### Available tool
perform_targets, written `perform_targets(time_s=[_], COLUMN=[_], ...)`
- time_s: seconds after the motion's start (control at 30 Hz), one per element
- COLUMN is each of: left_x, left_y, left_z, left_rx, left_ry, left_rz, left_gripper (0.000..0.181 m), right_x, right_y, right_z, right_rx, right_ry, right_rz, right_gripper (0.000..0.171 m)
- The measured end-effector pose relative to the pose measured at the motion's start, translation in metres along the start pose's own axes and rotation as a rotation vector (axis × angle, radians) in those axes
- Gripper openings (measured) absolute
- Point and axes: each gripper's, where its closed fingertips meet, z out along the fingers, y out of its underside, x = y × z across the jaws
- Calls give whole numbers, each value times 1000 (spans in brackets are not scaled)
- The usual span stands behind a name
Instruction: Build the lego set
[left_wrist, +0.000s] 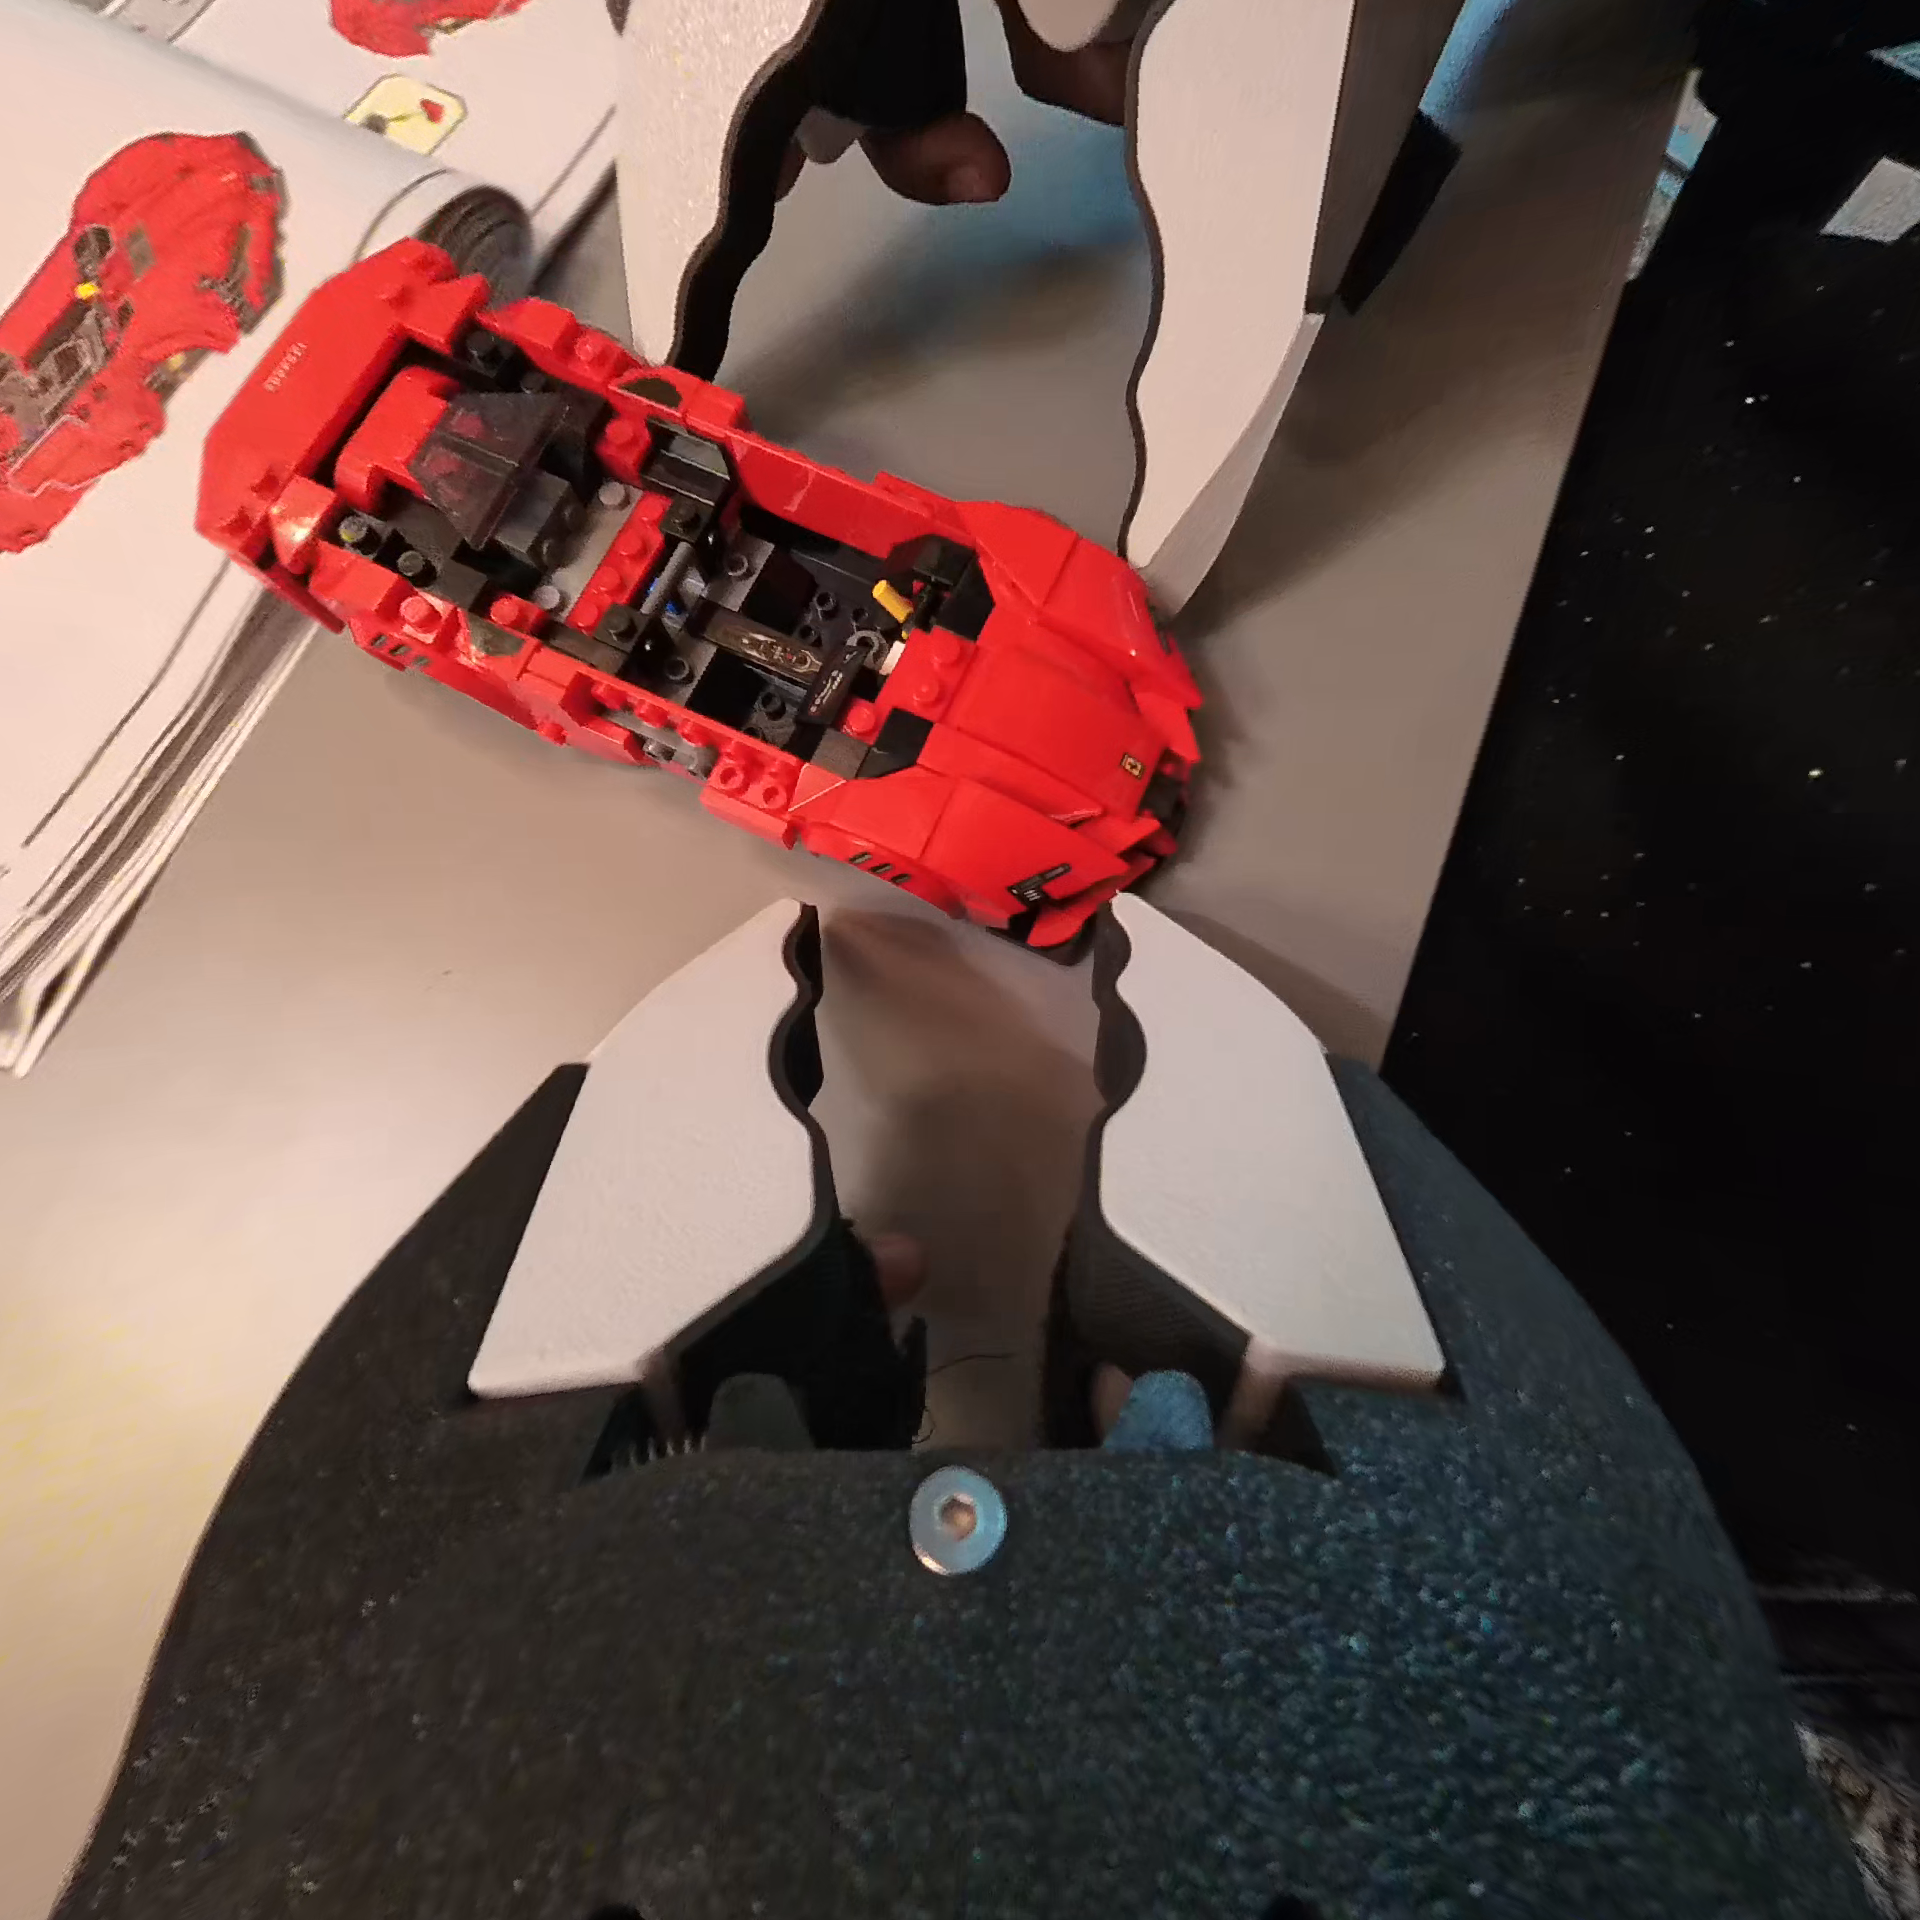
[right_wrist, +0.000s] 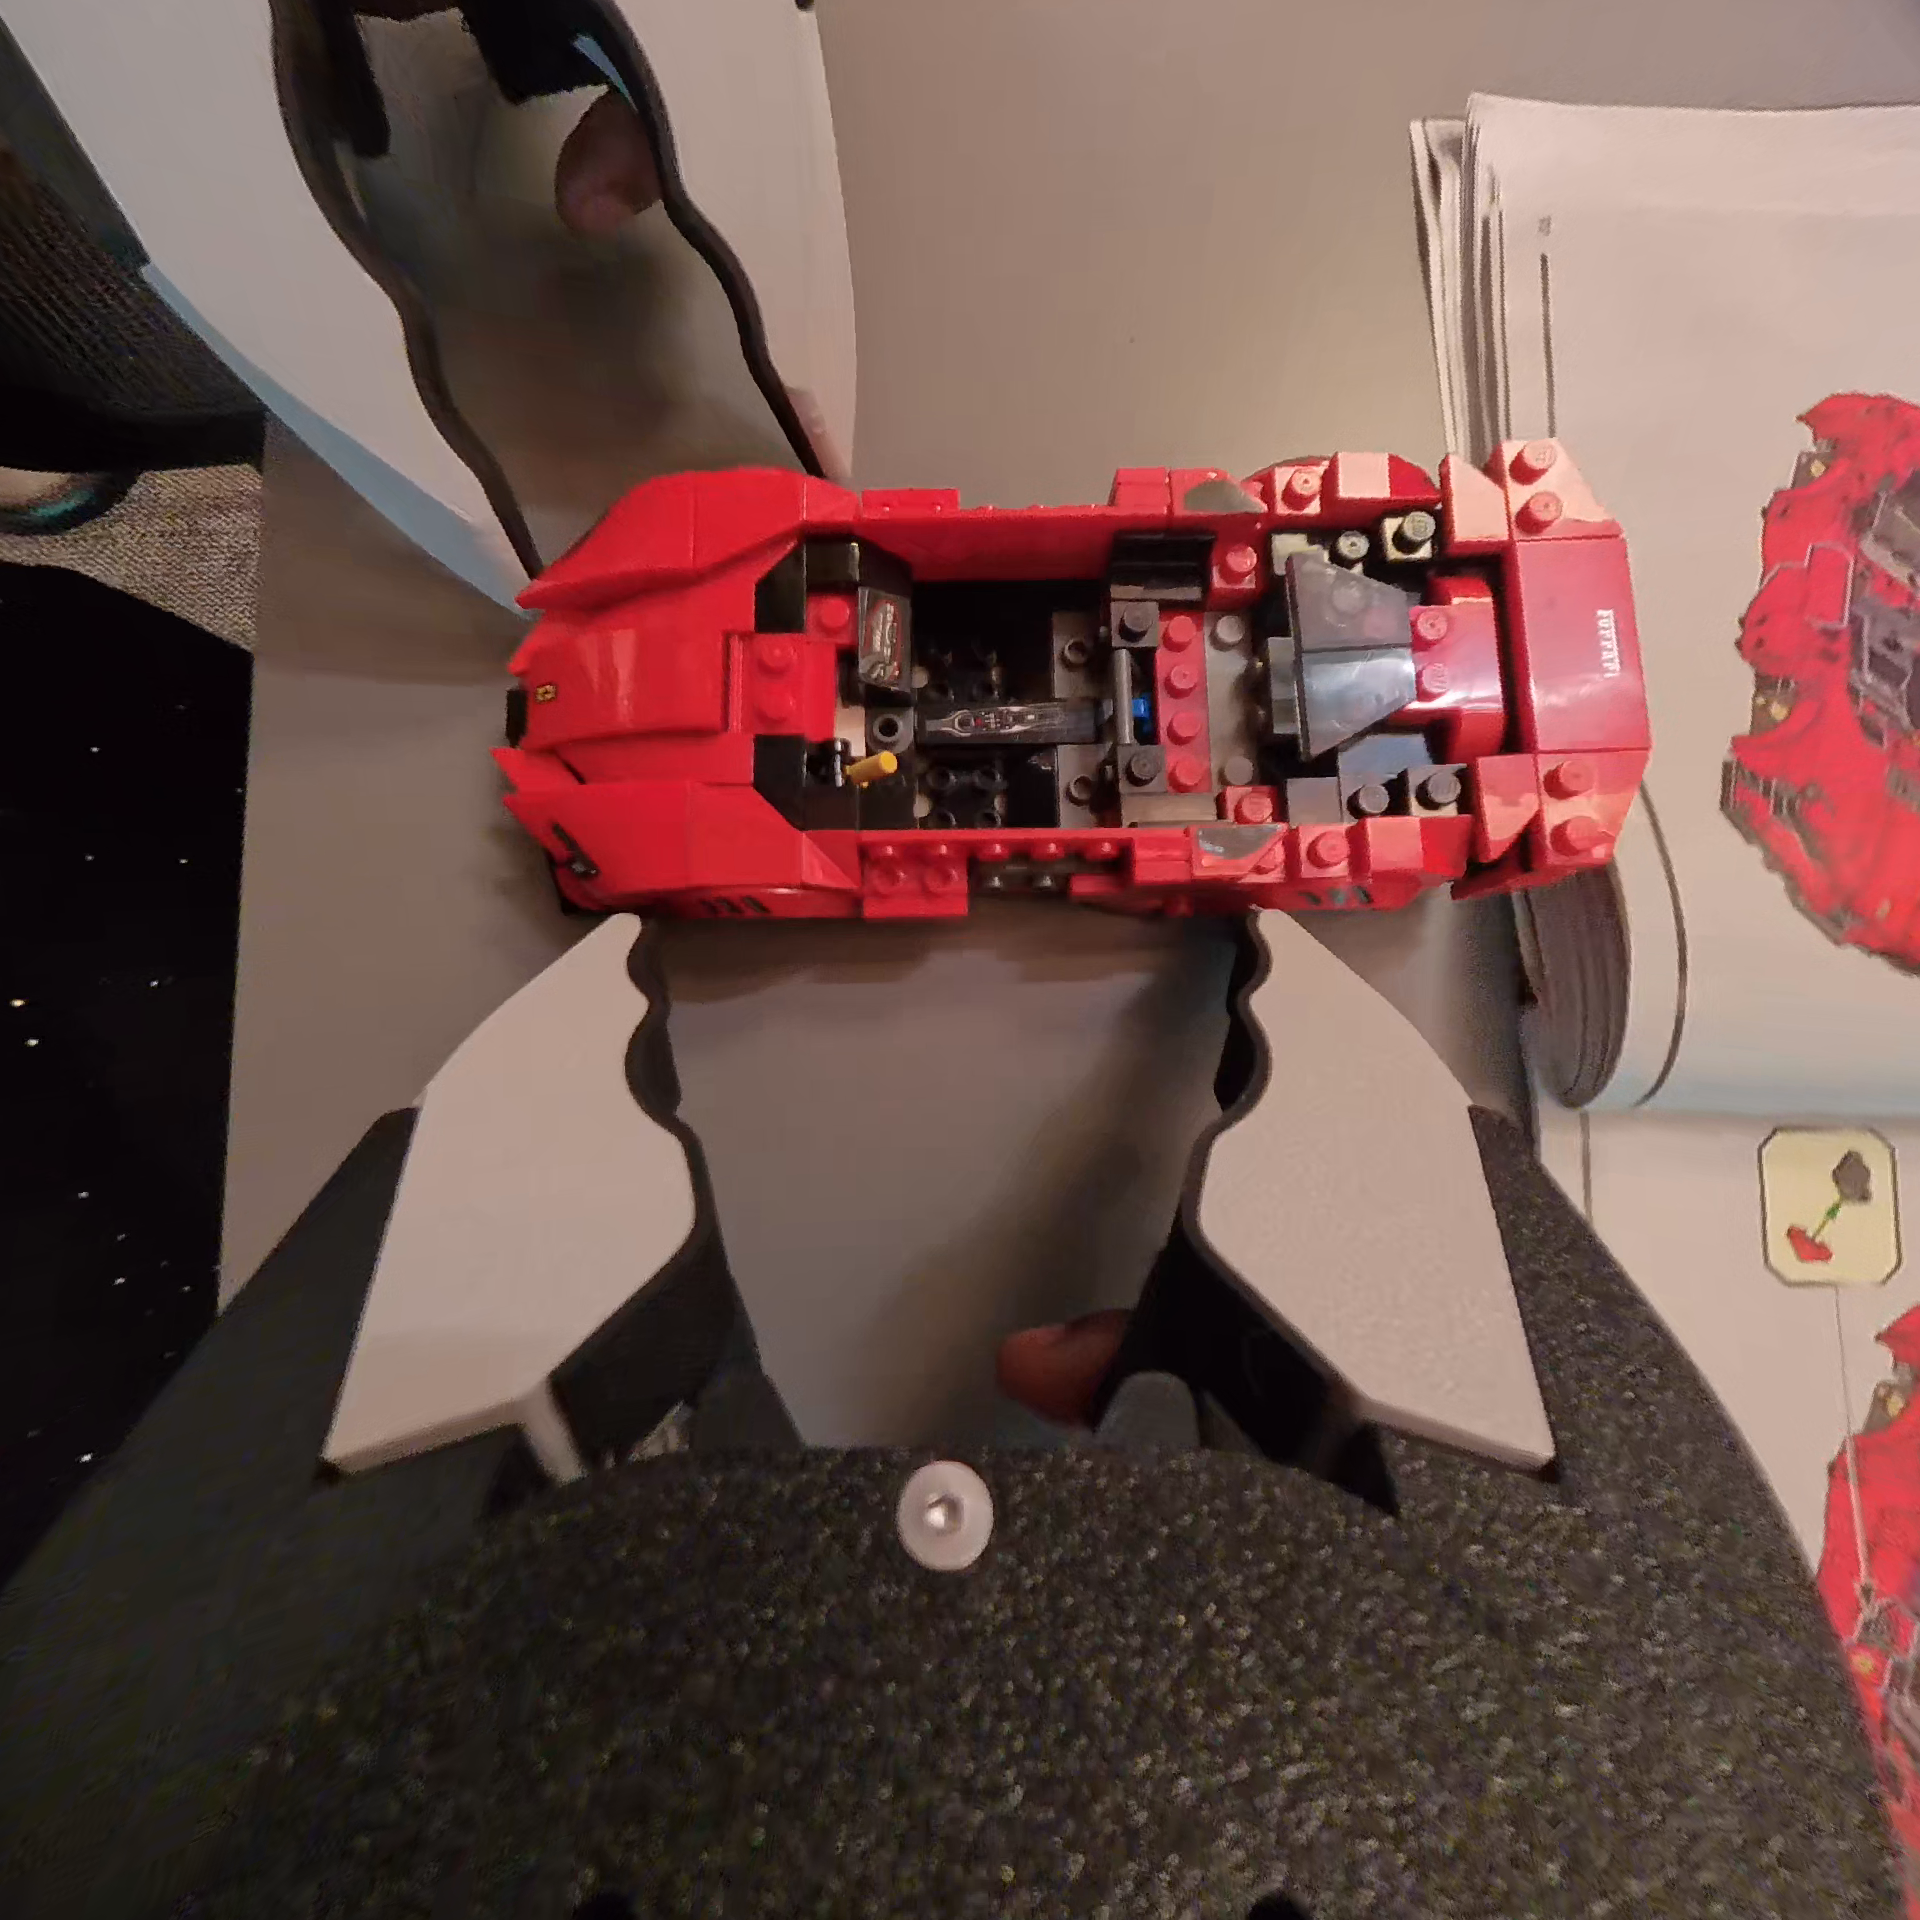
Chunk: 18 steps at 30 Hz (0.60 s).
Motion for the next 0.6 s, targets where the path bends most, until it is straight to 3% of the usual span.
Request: perform_targets(time_s=[0.4, 0.47, 0.6], left_x=[-14, -12, 5], left_y=[5, -1, -28], left_z=[-9, -20, -37], left_rx=[-21, -13, 13], left_ry=[-83, -110, -100], left_rz=[-47, -49, -12], left_gripper=[54, 53, 50], right_x=[4, 3, -7], right_y=[-8, -7, 2], right_z=[-4, -23, -59], right_rx=[27, 86, 190], right_ry=[-23, -4, -20], right_rz=[-12, 29, 125], right_gripper=[104, 99, 71])
